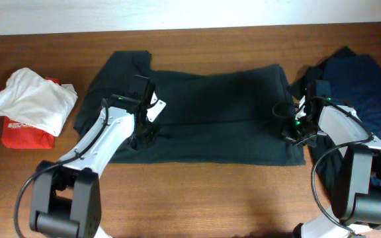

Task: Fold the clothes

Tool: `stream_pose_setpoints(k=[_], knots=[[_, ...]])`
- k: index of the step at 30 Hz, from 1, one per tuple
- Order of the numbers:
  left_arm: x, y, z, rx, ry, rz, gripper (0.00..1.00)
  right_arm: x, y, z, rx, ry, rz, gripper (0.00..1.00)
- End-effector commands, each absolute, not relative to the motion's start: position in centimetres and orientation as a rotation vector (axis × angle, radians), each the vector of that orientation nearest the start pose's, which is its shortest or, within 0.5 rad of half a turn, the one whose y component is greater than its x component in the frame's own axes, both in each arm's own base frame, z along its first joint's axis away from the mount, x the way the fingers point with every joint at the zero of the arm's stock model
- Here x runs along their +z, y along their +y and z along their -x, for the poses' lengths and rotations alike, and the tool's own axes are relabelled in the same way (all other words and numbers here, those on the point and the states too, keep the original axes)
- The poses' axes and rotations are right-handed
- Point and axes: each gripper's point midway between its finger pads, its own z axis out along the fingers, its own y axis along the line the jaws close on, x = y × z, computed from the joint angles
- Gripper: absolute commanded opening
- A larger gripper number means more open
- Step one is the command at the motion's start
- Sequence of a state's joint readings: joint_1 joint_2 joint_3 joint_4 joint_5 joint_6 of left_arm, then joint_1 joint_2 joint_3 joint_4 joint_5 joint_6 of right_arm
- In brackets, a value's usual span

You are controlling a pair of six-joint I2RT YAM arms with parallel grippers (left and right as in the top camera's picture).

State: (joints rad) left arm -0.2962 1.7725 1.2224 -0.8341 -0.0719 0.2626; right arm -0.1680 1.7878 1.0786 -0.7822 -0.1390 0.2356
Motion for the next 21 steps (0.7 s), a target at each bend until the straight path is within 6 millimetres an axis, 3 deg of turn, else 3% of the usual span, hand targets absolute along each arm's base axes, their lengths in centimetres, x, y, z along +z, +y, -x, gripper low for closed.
stream_pose_setpoints(k=[1,6,10,15,18,21], knots=[[4.2,-9.0,-34.7,0.143,2.87,-0.831,0.51,0.9,-3.3,-31.5,0.185,3.019,-0.608,0.13],[4.2,-9.1,-35.6,0.147,2.859,-0.761,0.03,0.9,-3.3,-31.5,0.185,3.019,-0.608,0.12],[5.1,-7.5,-37.0,0.272,2.838,-0.632,0.01,0.9,-3.4,-31.5,0.185,3.018,-0.611,0.13],[5.9,-6.4,-38.3,0.271,2.823,-0.528,0.01,0.9,-3.4,-31.5,0.185,3.018,-0.611,0.12],[7.3,-4.3,-40.6,0.268,2.779,-0.283,0.01,0.9,-3.4,-31.5,0.185,3.018,-0.611,0.12],[7.9,-3.1,-42.1,0.227,2.734,-0.147,0.01,0.9,-3.4,-31.5,0.185,3.018,-0.611,0.12]])
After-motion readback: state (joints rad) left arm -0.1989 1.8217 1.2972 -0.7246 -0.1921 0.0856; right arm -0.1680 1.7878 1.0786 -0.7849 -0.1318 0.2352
